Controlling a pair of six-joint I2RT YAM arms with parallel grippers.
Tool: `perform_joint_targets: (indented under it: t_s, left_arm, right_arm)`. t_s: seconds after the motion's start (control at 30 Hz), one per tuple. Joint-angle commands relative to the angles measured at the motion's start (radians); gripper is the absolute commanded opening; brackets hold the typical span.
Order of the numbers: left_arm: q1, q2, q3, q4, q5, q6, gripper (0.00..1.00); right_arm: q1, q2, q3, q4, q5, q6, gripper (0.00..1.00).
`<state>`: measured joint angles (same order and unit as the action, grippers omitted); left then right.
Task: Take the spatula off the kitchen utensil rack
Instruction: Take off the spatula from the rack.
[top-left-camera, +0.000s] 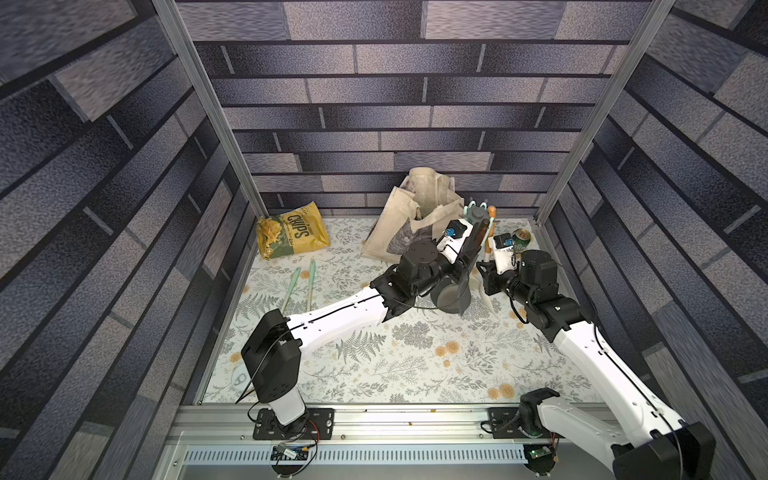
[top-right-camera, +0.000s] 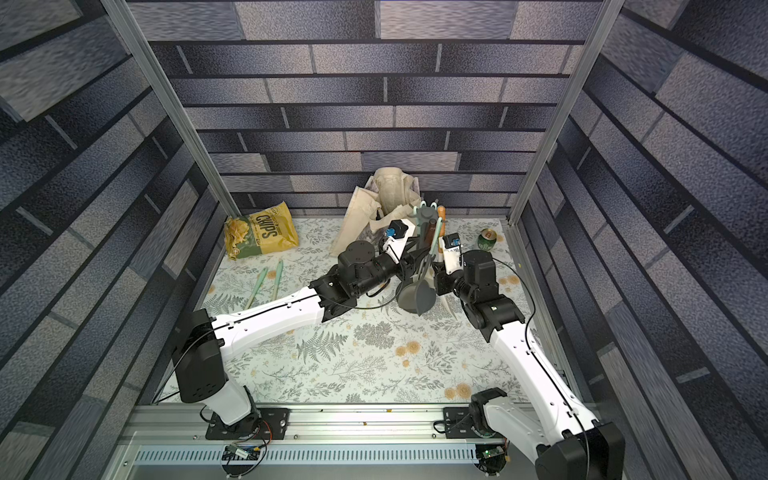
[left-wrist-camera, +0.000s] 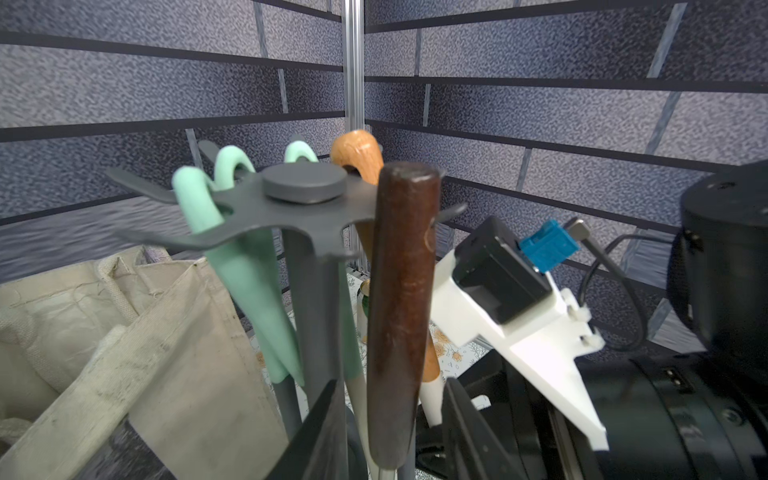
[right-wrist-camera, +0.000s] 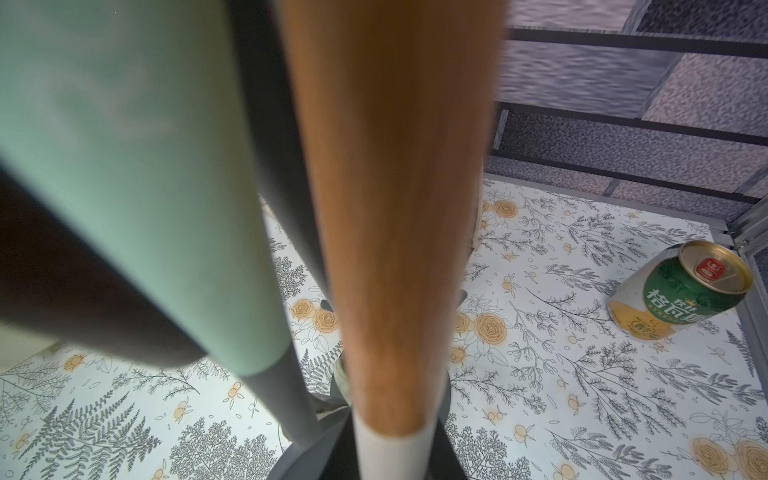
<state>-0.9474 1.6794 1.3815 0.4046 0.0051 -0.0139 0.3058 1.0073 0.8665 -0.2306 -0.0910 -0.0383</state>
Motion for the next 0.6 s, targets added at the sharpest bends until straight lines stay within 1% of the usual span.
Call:
perform_joint_targets:
  t_s: [0.0, 0.2, 0.27, 0.57]
  left_arm:
    - [0.011, 0.020, 0.061, 0.010, 0.048, 0.014, 0.42]
    - [0.030, 0.061, 0.126, -0.047, 0.096, -0.004, 0.42]
    - [0.036, 0.066, 0.137, -0.052, 0.105, -0.012, 0.40]
    - [0.044, 0.073, 0.158, -0.083, 0.124, -0.021, 0.23]
  right_arm:
    - [0.008, 0.002, -0.030, -0.034, -0.004, 0.008, 0.10]
    - [0.009, 0.000, -0.031, -0.035, -0.001, 0.007, 0.10]
    - [0.007, 0.001, -0.030, -0.035, -0.001, 0.008, 0.10]
    - [0.009, 0.004, -0.028, -0.036, 0.000, 0.006, 0.10]
